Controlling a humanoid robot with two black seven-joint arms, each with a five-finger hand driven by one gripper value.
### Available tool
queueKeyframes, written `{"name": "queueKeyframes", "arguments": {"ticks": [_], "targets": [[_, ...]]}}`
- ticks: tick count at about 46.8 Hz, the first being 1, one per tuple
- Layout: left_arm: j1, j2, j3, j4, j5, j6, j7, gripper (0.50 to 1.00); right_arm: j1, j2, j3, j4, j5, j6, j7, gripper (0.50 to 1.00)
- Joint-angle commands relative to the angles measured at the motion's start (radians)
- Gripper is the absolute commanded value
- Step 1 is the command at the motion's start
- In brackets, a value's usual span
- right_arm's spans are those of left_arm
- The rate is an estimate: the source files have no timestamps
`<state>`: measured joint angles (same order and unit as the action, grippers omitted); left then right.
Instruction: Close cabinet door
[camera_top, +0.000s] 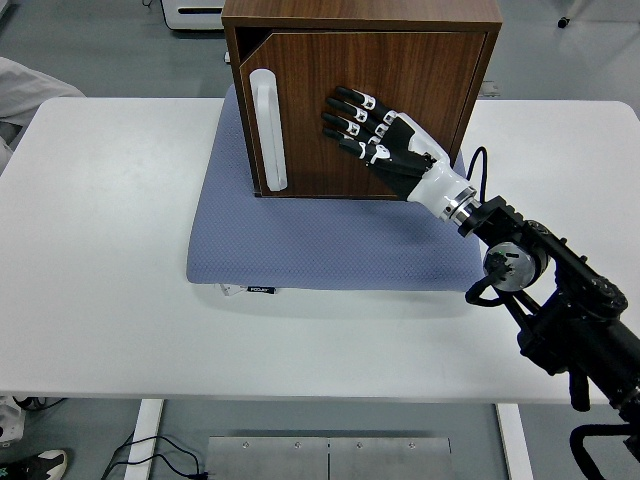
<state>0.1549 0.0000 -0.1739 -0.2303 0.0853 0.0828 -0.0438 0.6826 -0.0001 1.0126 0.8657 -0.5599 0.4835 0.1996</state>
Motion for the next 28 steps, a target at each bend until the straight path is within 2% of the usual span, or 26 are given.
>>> {"name": "queueKeyframes", "arguments": {"ticks": [1,23,28], "targets": [[0.000,0.000,0.001,0.000,0.001,0.000,-0.001,1.000,-0.015,0.000,0.000,0.001,0.005,-0.010,0.000,1.000],[0.000,0.000,0.001,0.000,0.001,0.000,-0.001,1.000,-0.032,0.000,0.000,0.001,0.015,-0.029,0.001,1.000],[0.000,0.000,0.001,0.000,0.001,0.000,0.001,1.000,-0.014,0.000,-0.002,-0.002,0.017,-0.057,0.000,1.000]]}}
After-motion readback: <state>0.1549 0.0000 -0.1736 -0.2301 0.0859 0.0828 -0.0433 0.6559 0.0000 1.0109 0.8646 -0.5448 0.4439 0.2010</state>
